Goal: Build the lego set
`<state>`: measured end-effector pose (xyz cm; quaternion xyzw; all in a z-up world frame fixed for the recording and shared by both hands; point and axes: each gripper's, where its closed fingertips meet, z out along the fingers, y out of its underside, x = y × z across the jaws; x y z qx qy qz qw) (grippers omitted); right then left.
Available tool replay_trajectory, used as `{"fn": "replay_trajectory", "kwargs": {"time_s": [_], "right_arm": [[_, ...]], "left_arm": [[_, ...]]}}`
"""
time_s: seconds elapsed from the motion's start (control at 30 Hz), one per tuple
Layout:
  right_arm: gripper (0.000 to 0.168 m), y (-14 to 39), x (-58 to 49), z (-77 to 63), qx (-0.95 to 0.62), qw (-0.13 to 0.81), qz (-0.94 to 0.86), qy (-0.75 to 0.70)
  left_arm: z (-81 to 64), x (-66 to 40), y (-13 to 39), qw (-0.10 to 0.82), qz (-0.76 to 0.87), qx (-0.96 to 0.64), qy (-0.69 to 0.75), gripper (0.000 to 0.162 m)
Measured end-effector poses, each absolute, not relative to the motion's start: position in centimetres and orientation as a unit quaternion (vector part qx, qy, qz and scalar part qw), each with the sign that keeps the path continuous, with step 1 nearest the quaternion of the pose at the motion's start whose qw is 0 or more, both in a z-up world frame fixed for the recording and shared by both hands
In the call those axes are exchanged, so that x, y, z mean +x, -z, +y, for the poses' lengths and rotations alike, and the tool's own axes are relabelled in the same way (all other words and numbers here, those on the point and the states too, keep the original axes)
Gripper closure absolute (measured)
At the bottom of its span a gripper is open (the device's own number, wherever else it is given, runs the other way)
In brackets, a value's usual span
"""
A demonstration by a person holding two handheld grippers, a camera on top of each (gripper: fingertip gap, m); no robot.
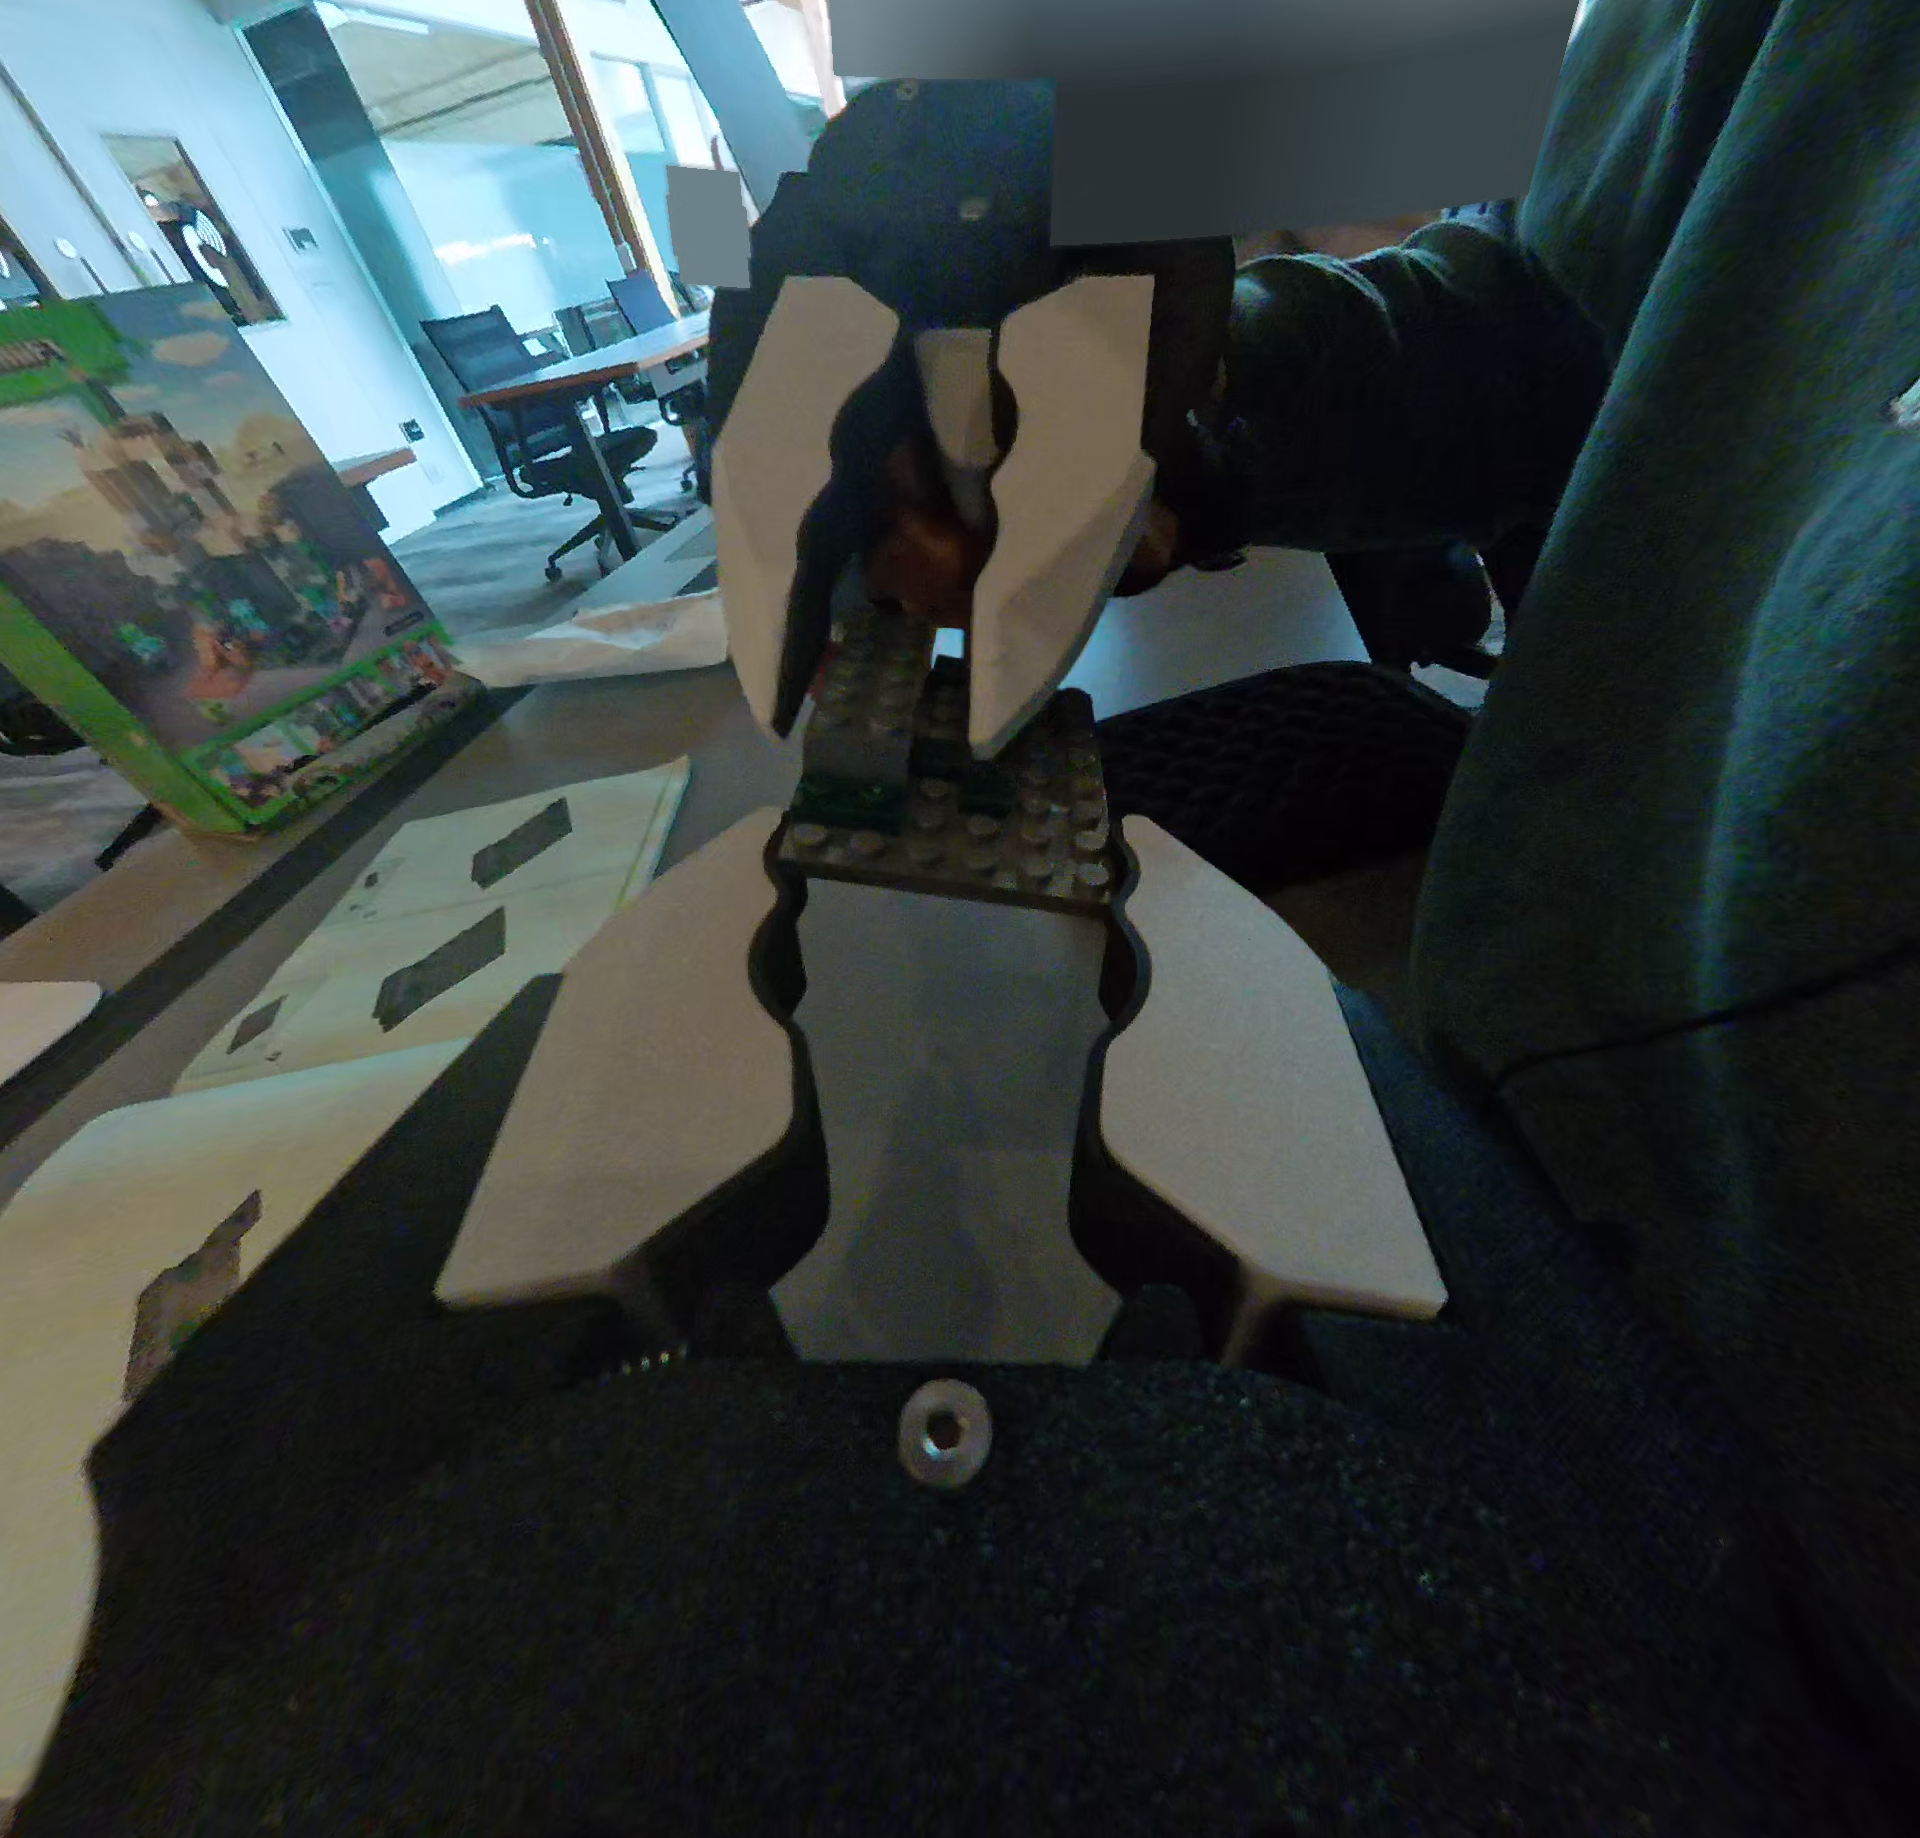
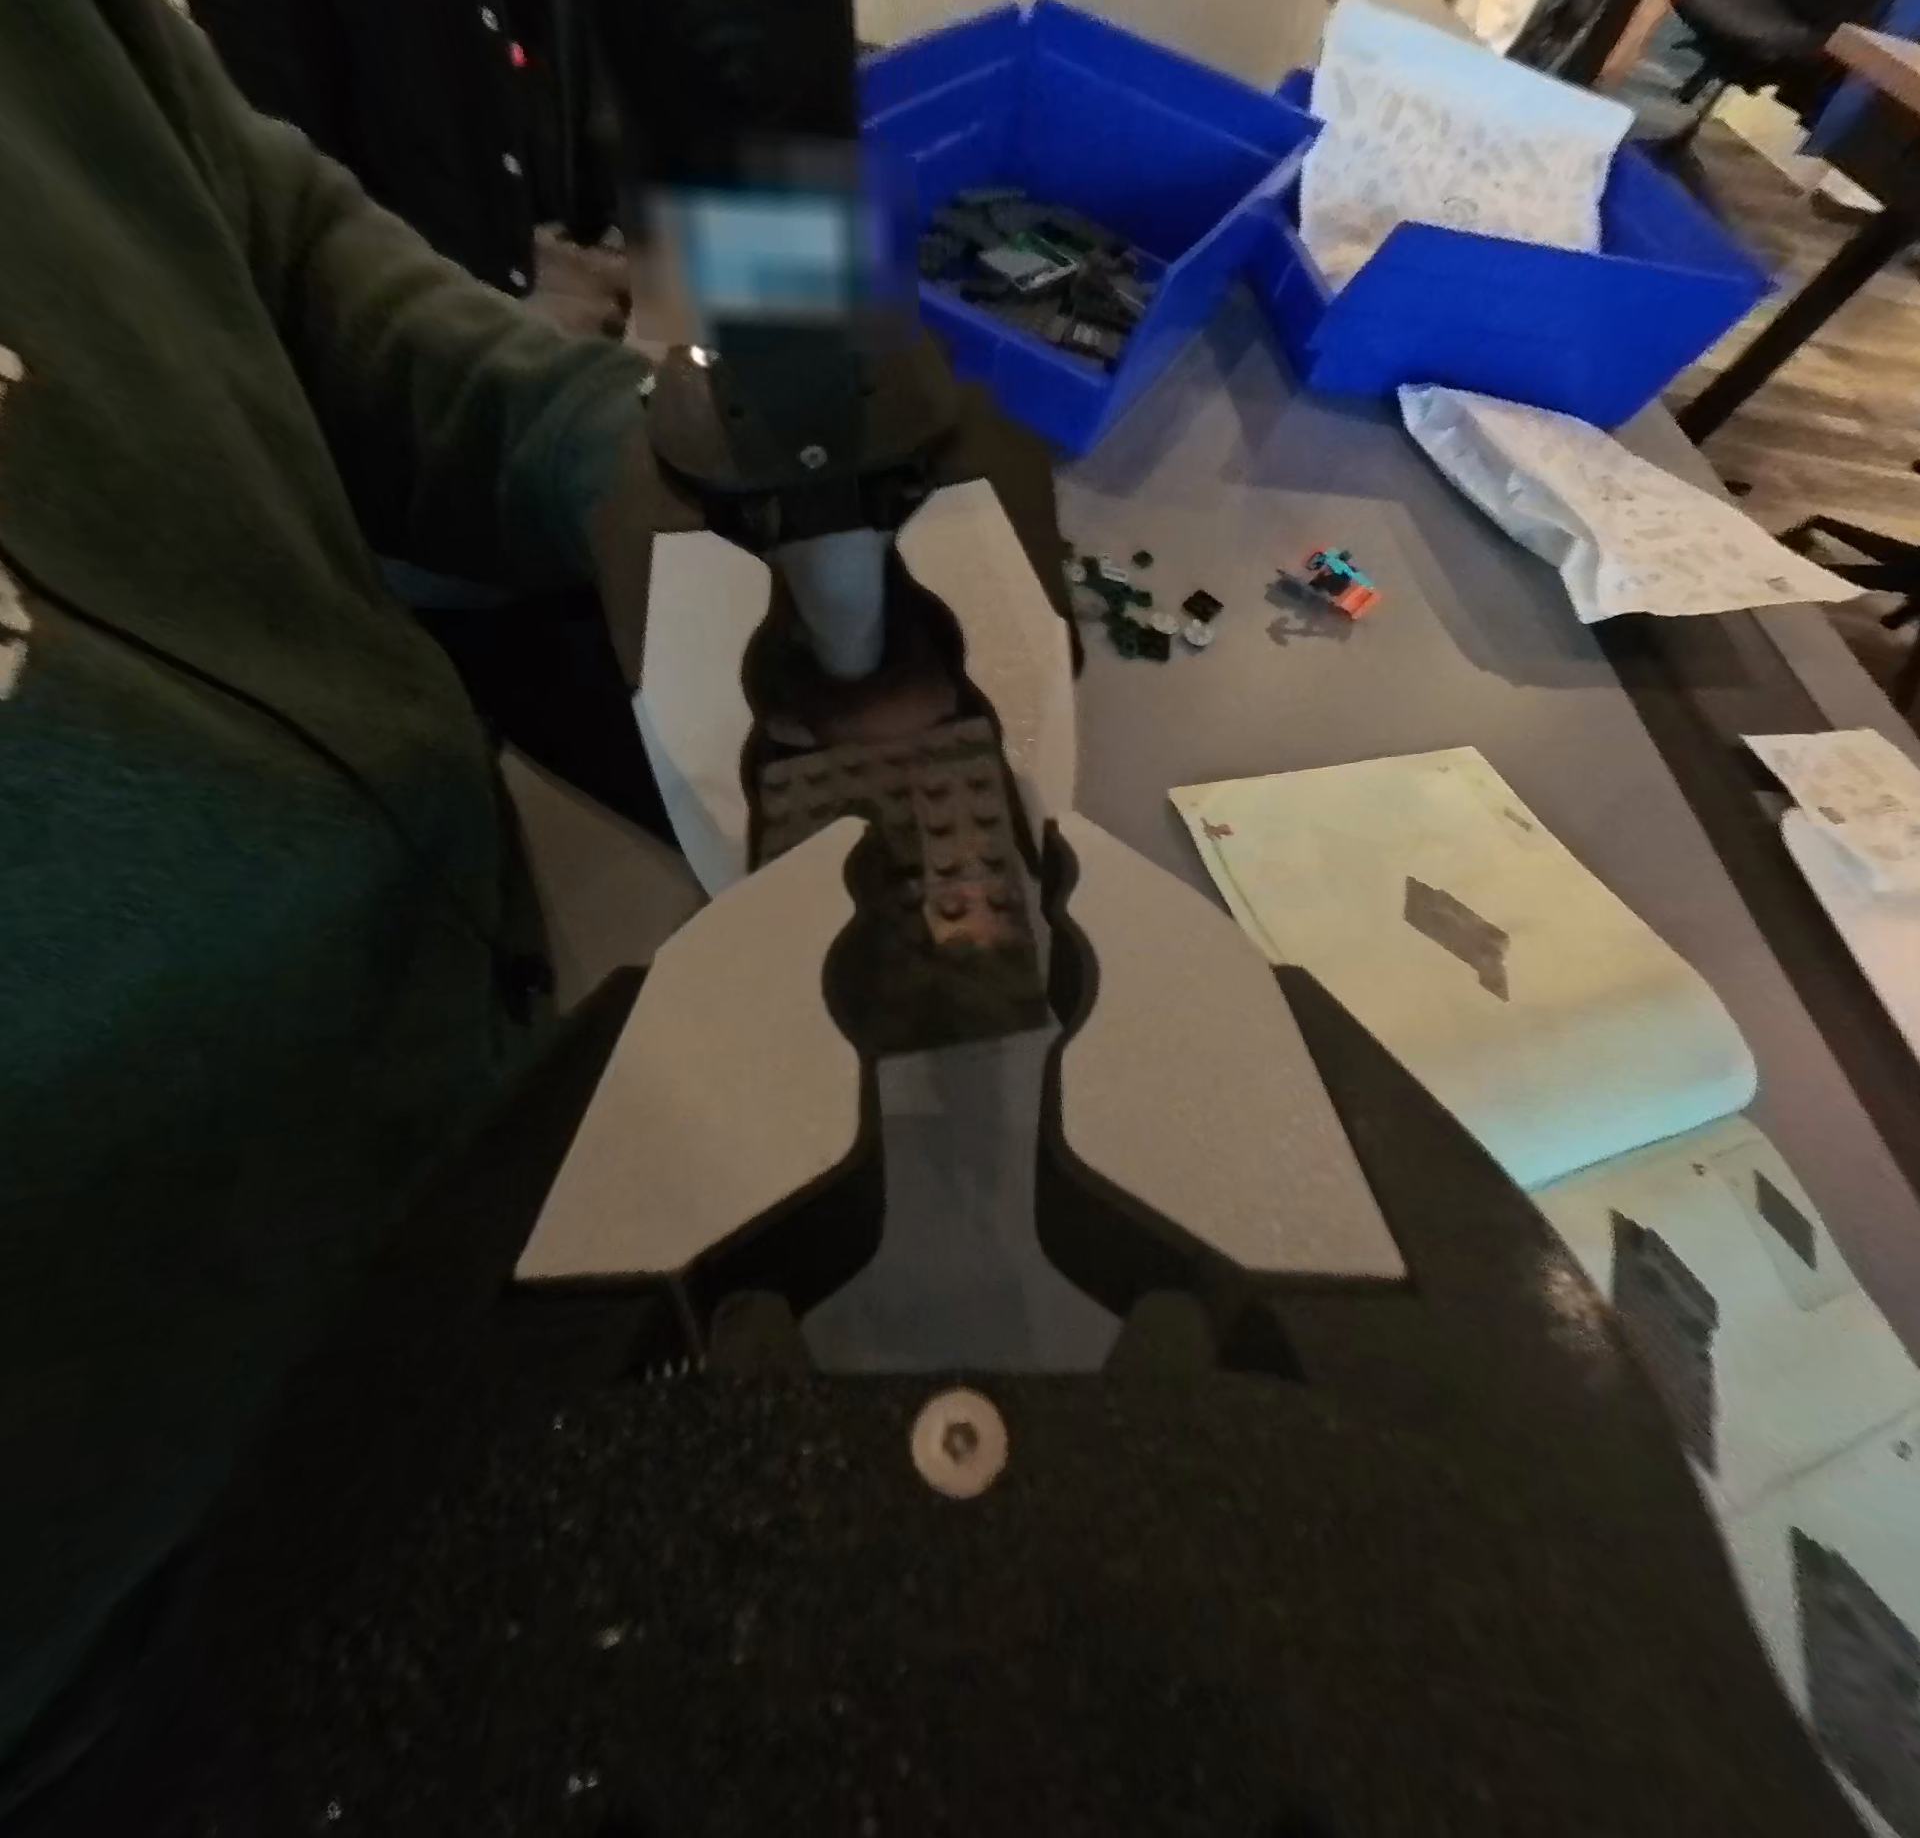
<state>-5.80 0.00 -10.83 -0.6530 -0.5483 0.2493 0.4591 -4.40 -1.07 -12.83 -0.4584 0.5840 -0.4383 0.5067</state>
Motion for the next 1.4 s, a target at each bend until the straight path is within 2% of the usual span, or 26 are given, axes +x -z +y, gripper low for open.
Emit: {"fn": "replay_trajectory", "kwargs": {"time_s": [0.87,1.4], "right_arm": [[0.144,11.1,-6.0,-0.3,-0.666,0.46,-0.54,-0.233],[0.142,10.3,-5.7,-0.5,-0.652,0.459,-0.551,-0.245]], "left_arm": [[-1.3,-4.4,12.8,0.519,0.586,-0.459,0.42,0.107],[-1.7,-4.7,12.1,0.511,0.566,-0.45,0.465,0.107]]}}
